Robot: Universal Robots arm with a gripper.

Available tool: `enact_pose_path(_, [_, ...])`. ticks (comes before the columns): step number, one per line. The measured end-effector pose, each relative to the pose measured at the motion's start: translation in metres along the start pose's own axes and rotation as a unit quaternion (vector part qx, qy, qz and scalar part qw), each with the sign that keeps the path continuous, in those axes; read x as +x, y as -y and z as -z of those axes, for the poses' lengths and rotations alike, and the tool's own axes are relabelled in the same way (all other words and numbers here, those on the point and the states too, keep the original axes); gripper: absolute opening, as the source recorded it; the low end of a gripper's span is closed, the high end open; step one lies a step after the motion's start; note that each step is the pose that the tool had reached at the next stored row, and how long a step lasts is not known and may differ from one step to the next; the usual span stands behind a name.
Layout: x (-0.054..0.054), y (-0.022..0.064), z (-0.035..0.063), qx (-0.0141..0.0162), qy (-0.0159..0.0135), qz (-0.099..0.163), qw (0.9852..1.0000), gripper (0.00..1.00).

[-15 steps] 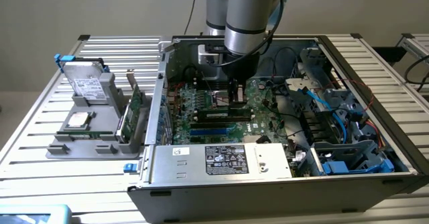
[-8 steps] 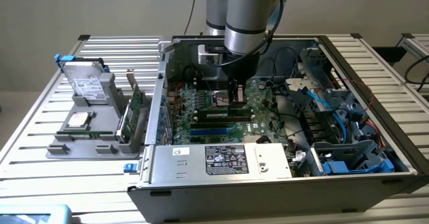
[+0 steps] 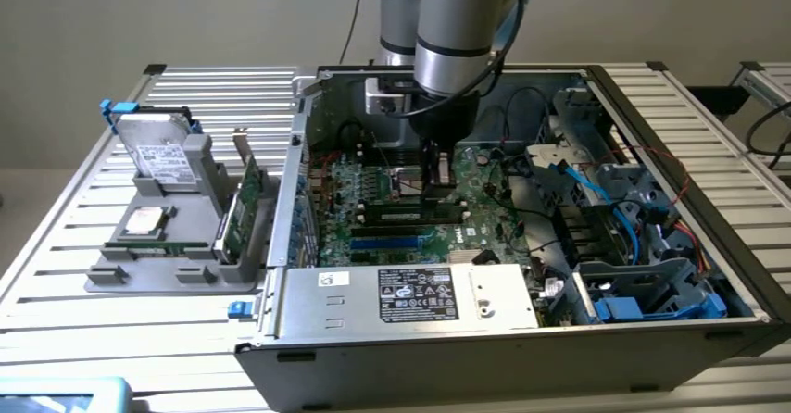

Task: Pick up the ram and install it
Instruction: 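Insert the ram into the slot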

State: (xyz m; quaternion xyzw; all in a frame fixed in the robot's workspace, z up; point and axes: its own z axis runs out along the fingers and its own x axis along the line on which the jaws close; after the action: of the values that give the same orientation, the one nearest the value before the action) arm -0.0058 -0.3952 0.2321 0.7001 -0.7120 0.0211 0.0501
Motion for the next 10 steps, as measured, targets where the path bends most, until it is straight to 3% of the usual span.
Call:
enact_pose_path(5, [0.001,0.0007,0.0080,0.0000,-0.0036,0.000,1.0000,0.21])
enact_pose_path(10, [0.001,0.0045,0.0133,0.0001,-0.0046,0.000,1.0000,0.21])
